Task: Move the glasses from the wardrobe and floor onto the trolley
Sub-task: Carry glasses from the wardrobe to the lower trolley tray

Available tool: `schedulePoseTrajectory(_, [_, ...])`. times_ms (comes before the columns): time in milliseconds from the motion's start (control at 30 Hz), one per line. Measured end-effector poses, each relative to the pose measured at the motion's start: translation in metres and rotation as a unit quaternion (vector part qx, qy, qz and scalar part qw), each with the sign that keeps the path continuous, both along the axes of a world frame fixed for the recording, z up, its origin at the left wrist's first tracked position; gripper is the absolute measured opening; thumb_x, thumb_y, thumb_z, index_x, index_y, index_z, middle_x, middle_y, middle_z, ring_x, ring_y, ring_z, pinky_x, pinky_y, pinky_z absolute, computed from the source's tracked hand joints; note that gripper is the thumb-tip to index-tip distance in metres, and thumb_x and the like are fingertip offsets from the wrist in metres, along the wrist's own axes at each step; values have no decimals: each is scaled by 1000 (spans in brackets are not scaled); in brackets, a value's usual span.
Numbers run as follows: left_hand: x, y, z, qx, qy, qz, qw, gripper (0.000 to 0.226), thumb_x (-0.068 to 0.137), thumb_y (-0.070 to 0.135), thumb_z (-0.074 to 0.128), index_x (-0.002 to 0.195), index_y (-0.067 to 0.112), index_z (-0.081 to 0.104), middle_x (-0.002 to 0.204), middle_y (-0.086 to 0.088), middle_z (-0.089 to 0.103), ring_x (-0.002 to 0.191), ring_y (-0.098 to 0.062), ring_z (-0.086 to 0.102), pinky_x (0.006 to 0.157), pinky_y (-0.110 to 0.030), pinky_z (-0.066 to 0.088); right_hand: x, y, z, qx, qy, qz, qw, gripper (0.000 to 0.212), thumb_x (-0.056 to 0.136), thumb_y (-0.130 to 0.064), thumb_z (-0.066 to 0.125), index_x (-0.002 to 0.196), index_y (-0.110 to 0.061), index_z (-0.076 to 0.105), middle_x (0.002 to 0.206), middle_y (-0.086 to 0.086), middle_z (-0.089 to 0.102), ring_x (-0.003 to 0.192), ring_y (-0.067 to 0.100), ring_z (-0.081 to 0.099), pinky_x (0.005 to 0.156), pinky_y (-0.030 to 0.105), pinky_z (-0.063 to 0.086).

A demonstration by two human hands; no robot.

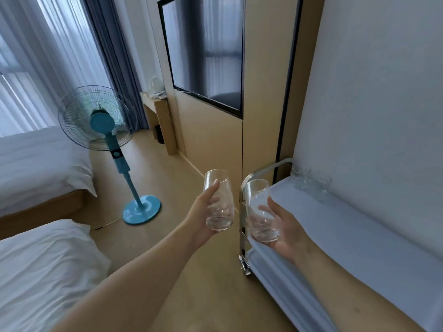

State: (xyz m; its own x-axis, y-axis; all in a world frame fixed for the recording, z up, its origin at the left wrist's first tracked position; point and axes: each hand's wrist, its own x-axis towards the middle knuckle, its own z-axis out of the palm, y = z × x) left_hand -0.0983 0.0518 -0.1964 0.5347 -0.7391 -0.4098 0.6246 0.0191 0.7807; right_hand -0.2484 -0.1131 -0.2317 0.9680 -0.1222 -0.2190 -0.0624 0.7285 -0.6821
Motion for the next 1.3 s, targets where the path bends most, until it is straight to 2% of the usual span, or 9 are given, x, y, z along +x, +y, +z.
schedulePoseTrajectory(133, [49, -3, -14, 45, -10, -4, 999, 80, 68, 61, 83, 122, 7, 58, 94, -14, 73, 67, -25, 67, 66, -33, 56, 26, 6, -4, -34, 4, -13, 999, 42, 70, -56, 86, 84, -17, 76, 72, -2, 34, 63, 9, 19, 55, 20, 16])
schedulePoseTrajectory(367, [84, -31, -59, 21, 45, -90, 995, 85, 62, 61, 88, 123, 8, 59, 77, -6, 65, 71, -17, 46, 66, -30, 32, 35, 7, -38, -52, 101, -98, 989, 48, 86, -60, 72, 83, -12, 68, 73, 3, 44, 50, 11, 35, 42, 18, 31])
schedulePoseTrajectory(533, [101, -64, -85, 5, 59, -179, 982, 49, 77, 57, 82, 73, 12, 62, 64, -4, 50, 50, -14, 41, 51, -20, 27, 47, -28, -57, -18, 85, -104, 991, 42, 91, -54, 69, 75, -16, 67, 80, 5, 17, 53, 13, 18, 46, 21, 17])
schedulePoseTrajectory(667, [113, -90, -104, 46, 45, -178, 982, 42, 75, 55, 84, 72, 15, 70, 65, -3, 55, 47, -16, 50, 41, -23, 39, 61, -53, -81, -15, 105, -127, 986, 40, 88, -57, 71, 75, -19, 72, 76, 3, 28, 62, 16, 14, 51, 25, 15])
schedulePoseTrajectory(800, [125, -120, -122, 116, 25, -199, 973, 39, 75, 61, 81, 66, 23, 74, 65, 1, 45, 50, -13, 38, 51, -23, 26, 63, -72, -120, 28, 116, -142, 983, 44, 89, -56, 70, 87, -12, 64, 74, 6, 26, 52, 13, 27, 44, 19, 26])
schedulePoseTrajectory(900, [127, -143, -143, 155, 20, -191, 969, 35, 75, 60, 82, 70, 25, 76, 69, 2, 47, 57, -14, 41, 58, -29, 26, 63, -81, -143, 49, 106, -123, 986, 46, 91, -55, 67, 88, -14, 47, 77, 8, 14, 51, 13, 24, 43, 19, 22])
schedulePoseTrajectory(1033, [123, -155, -176, 183, 22, -175, 967, 35, 73, 56, 84, 86, 24, 80, 84, -1, 59, 65, -14, 48, 65, -30, 35, 60, -92, -174, 81, 110, -153, 979, 47, 87, -48, 76, 111, -21, 46, 82, 9, 27, 63, 19, 21, 42, 20, 32])
schedulePoseTrajectory(1167, [122, -157, -198, 226, 63, -180, 955, 40, 74, 51, 85, 94, 19, 73, 79, 0, 42, 62, -13, 22, 57, -27, 22, 63, -95, -210, 106, 134, -173, 970, 40, 79, -43, 85, 102, -20, 63, 94, 11, 45, 67, 21, 37, 48, 29, 41])
schedulePoseTrajectory(1300, [123, -158, -219, 290, 36, -134, 947, 52, 76, 46, 83, 105, 13, 54, 83, -5, 45, 57, -16, 39, 49, -28, 35, 70, -90, -236, 110, 135, -130, 976, 24, 85, -48, 79, 94, -28, 68, 89, 9, 42, 70, 17, 41, 57, 28, 35])
